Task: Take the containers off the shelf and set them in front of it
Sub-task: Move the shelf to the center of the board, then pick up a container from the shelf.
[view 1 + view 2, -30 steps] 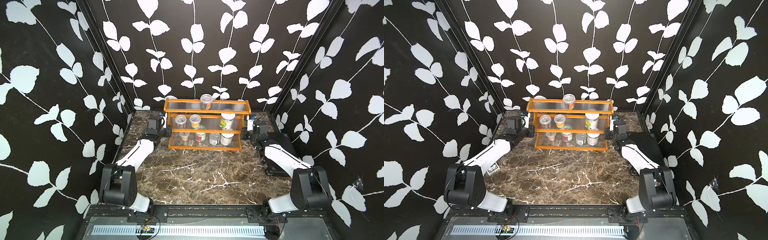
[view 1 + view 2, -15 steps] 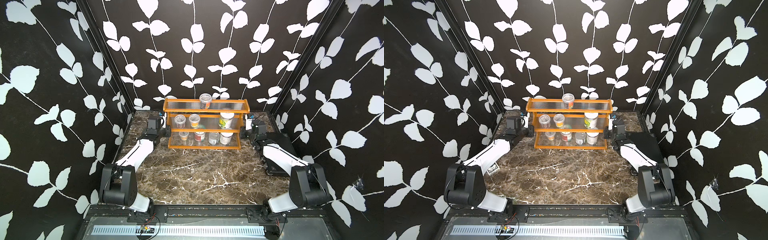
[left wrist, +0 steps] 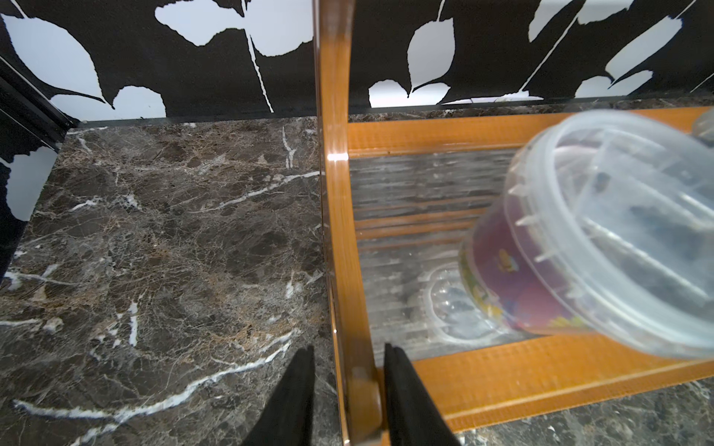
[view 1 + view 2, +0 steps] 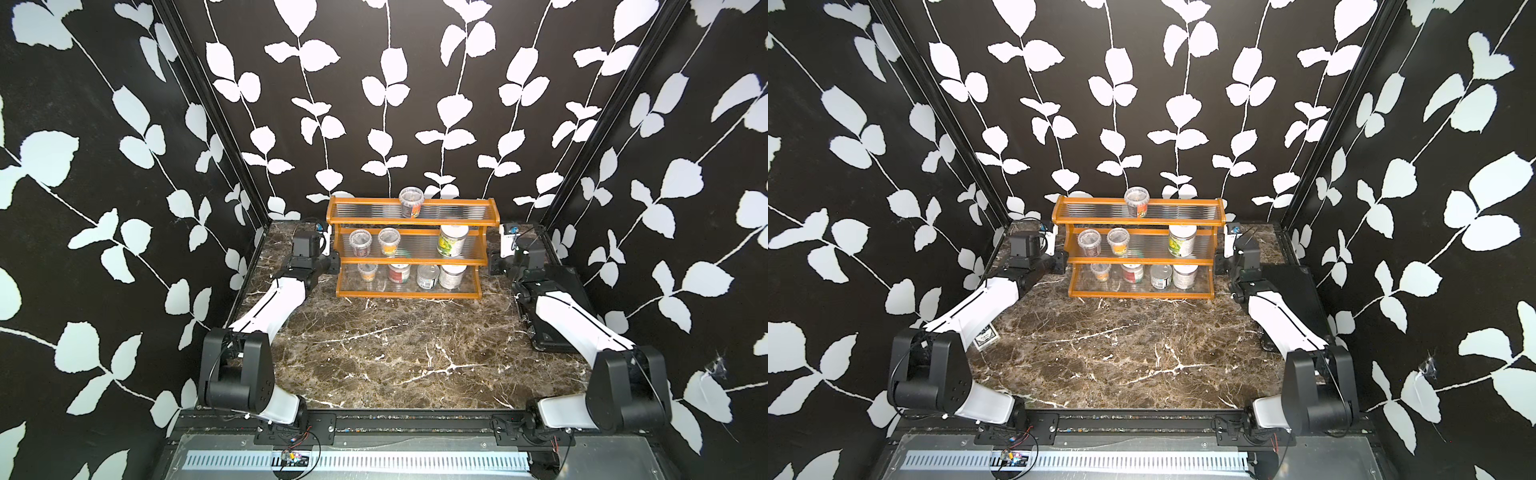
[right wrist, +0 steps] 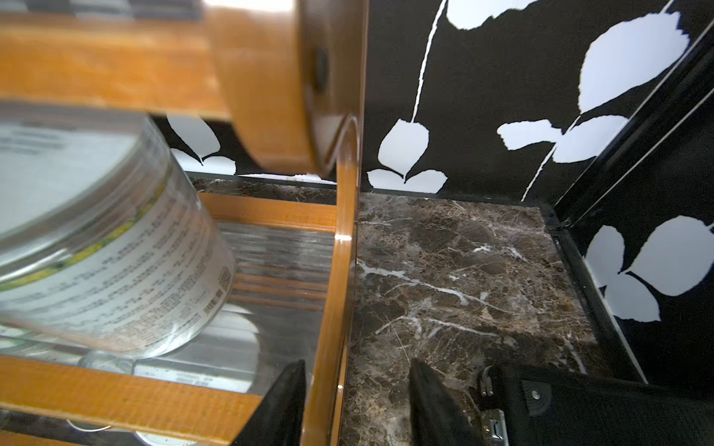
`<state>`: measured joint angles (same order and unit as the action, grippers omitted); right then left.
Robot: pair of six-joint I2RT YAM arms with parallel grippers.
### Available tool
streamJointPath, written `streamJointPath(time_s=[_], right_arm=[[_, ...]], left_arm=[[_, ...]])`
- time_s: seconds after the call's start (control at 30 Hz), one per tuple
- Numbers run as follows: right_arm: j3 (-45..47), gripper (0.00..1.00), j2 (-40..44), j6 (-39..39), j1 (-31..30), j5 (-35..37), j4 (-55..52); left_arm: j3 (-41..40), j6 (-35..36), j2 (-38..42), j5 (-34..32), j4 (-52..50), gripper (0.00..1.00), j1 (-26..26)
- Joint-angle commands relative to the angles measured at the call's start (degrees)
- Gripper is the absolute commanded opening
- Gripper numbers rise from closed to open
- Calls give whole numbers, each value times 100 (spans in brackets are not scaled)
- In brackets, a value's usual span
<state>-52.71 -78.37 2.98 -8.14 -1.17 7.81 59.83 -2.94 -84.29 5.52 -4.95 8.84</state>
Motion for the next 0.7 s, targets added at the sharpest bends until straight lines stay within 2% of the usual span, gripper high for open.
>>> streamJointPath(time_s=[0.0, 0.3, 0.5, 0.67], right_arm=[[170, 55, 384, -134, 81, -251, -364], [48, 77, 1305, -468, 139, -1454, -1449], [-357, 100, 1587, -395, 144, -2503, -2037], [-909, 100, 1530, -315, -47, -2880, -2369]], left_arm=[[212, 172, 485, -41, -304, 36, -40], [212, 207, 1492, 142, -1223, 44, -40], [310, 396, 2040, 927, -1623, 65, -43], [39, 356, 2347, 2270, -925, 87, -43]])
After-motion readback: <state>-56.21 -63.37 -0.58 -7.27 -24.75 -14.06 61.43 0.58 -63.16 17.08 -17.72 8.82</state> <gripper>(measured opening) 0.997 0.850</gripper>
